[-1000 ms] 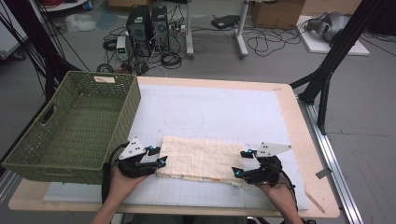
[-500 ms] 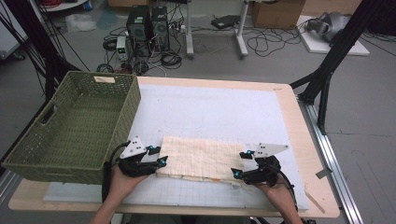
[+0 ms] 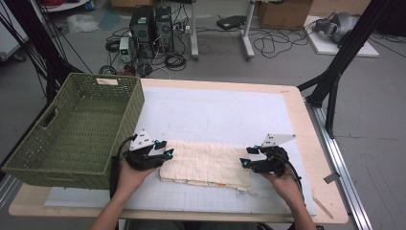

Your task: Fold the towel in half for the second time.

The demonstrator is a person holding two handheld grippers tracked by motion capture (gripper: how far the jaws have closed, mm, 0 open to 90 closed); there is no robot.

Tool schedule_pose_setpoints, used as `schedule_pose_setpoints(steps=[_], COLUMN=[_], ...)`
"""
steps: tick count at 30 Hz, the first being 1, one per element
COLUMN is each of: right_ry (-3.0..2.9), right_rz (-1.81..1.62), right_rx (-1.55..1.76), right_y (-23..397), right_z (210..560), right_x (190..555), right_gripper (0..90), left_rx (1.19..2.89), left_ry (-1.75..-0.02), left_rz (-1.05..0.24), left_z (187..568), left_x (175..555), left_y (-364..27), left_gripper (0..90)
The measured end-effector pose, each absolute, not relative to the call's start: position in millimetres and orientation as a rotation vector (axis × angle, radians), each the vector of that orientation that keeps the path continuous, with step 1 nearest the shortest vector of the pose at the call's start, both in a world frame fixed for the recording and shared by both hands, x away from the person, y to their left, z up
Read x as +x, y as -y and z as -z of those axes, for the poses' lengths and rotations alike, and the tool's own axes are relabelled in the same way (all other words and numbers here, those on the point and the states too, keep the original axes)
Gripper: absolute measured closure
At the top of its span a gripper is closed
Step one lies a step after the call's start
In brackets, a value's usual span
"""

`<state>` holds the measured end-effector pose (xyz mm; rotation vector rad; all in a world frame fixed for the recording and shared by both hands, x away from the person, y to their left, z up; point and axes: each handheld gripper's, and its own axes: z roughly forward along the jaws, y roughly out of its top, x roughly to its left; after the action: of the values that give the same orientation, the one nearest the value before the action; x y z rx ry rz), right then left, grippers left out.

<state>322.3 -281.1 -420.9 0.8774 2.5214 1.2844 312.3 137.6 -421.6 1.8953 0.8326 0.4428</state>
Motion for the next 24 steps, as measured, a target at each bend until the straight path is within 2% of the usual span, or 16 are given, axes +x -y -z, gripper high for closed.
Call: schedule_pose_setpoints(steps=[2,6,12,19,23,24], right_ry=[-2.527,-2.520,-2.538,-2.614,-2.635,-2.638], right_rz=[-1.256,-1.228,-1.181,-1.128,-1.108,-1.103], right_rx=[0.890,0.920,1.037,1.052,1.042,1.026], right_y=[279.4,276.1,279.2,277.7,277.1,277.1], right_z=[418.3,414.5,428.0,438.5,438.0,438.1], right_x=[331.1,350.0,368.5,371.2,368.1,367.6], right_gripper=[46.8,49.7,53.3,60.1,64.7,66.5], left_rx=[1.872,1.828,1.886,1.944,1.957,1.958], left_ry=[-0.886,-0.972,-1.074,-1.115,-1.105,-1.091], left_rz=[-0.471,-0.471,-0.441,-0.418,-0.433,-0.400], left_z=[422.6,430.5,446.9,451.7,451.6,451.5], left_x=[319.7,336.9,353.4,357.8,357.3,357.5], left_y=[-134.2,-131.0,-129.5,-125.6,-125.2,-127.5], left_gripper=[61.5,62.6,61.6,60.7,68.4,73.5])
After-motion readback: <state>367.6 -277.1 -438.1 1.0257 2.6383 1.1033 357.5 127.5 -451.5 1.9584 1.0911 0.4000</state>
